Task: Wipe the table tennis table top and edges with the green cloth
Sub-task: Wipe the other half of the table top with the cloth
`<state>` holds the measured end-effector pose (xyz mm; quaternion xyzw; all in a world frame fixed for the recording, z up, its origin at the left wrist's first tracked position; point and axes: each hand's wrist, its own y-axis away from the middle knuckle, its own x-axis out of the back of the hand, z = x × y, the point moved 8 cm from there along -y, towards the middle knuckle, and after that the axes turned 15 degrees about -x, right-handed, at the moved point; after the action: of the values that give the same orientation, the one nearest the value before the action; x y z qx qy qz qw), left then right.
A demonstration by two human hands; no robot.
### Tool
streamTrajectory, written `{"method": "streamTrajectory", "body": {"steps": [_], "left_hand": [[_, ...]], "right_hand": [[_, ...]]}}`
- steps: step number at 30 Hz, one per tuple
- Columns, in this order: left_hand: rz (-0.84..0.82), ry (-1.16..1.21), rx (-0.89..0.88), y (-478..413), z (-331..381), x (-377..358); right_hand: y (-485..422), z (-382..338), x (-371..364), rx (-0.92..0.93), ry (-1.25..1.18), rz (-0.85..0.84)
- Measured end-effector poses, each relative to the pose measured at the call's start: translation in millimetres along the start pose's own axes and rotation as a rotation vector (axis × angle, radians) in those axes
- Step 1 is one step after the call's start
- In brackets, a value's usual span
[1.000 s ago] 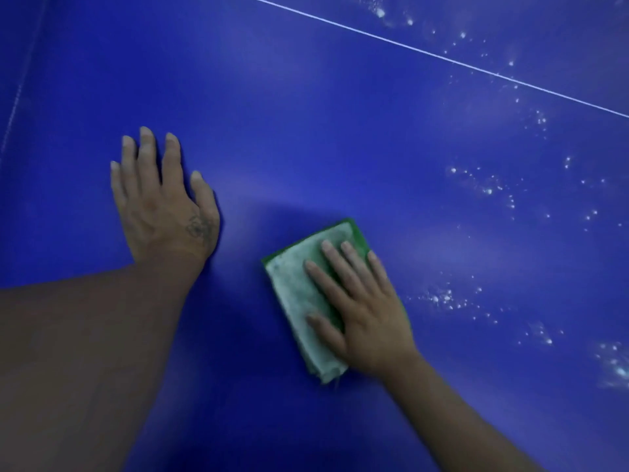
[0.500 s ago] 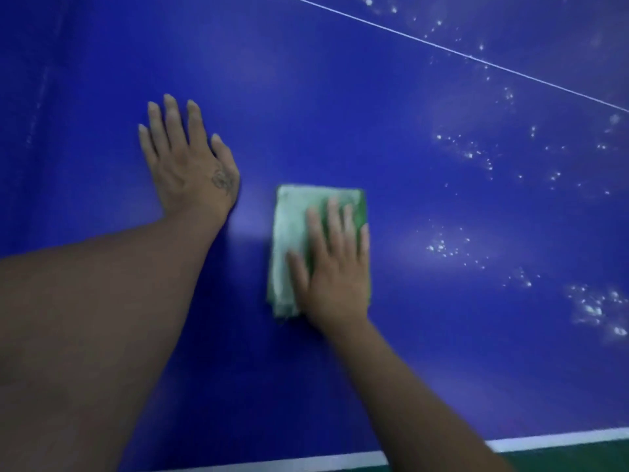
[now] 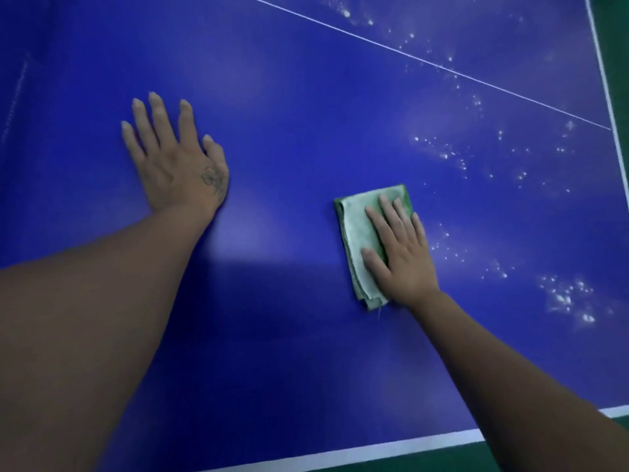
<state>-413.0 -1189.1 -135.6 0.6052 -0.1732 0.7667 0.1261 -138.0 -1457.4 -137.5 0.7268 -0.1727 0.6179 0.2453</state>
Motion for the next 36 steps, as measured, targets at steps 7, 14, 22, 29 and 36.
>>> {"method": "streamTrajectory", "body": {"steps": [7, 14, 22, 29, 36], "left_hand": [[-0.031, 0.152, -0.026, 5, -6, 3], [-0.118, 0.056, -0.119, 54, 90, -12], [-0.107, -0.080, -0.234, 65, 138, -36], [-0.133, 0.018, -0.169, 46, 148, -35], [-0.127, -0.098, -0.075, -4, 182, -51]], "right_hand": [[137, -54, -33, 0.178, -0.064, 0.000], [204, 24, -30, 0.456, 0.040, -0.104], [44, 65, -2, 0.380, 0.032, -0.038], [29, 40, -5, 0.231, -0.050, 0.039], [123, 52, -22, 0.415, -0.048, -0.043]]}}
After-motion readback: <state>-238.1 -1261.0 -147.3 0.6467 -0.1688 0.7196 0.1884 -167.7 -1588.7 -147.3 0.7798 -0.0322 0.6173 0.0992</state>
